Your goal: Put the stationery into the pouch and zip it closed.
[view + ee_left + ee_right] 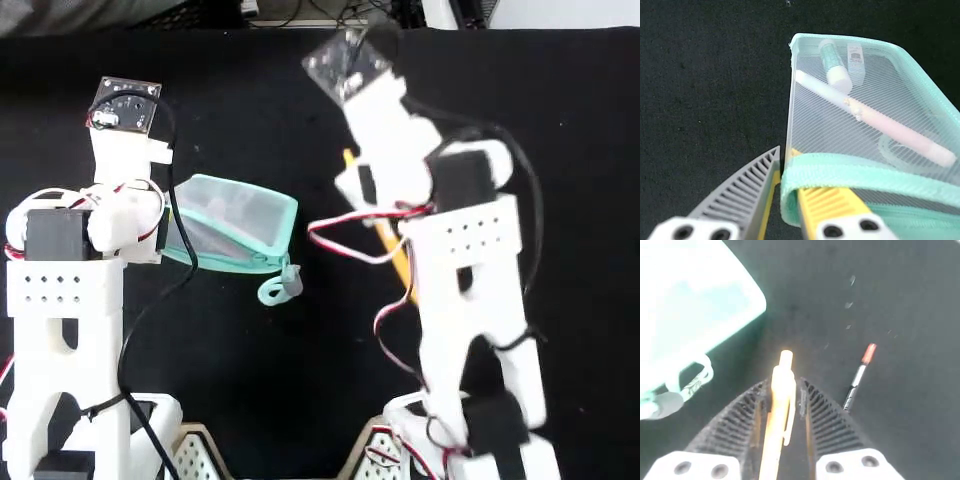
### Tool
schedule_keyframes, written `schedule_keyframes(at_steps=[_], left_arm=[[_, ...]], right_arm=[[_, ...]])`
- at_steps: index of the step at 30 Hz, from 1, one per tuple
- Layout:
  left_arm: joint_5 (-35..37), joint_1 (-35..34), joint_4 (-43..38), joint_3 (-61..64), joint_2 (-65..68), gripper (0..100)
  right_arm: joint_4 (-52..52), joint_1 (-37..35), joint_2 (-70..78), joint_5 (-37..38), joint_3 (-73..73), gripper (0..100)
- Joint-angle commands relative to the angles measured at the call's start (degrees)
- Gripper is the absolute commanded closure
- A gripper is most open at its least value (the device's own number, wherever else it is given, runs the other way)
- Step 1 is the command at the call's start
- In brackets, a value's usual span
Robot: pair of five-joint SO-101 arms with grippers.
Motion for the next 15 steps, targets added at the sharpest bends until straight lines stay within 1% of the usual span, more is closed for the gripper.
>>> schedule_keyframes(at_steps=[1, 4, 7, 11, 13, 15], left_arm=[[-0.44, -0.75, -0.35, -0.40, -0.26, 97], [-0.44, -0.75, -0.35, -0.40, -0.26, 97], [-0.44, -0.75, -0.35, -0.40, -0.26, 97], [-0.44, -0.75, -0.35, -0.48, -0.26, 97], [-0.44, -0.75, -0.35, -0.48, -0.26, 97], [-0.44, -0.75, -0.35, -0.48, -0.26, 97]], right_arm=[[-14.42, 2.11, -5.41, -0.44, 23.52, 98.6], [-26.64, 3.34, -6.90, -0.35, 37.76, 98.6], [-35.43, 4.31, -5.93, -0.35, 45.49, 98.6], [-35.52, 4.31, 1.01, -0.35, 44.97, 98.6], [-33.23, 4.31, 6.55, -0.35, 41.89, 98.6], [-29.36, 4.13, 12.62, 1.76, 37.76, 96.6]])
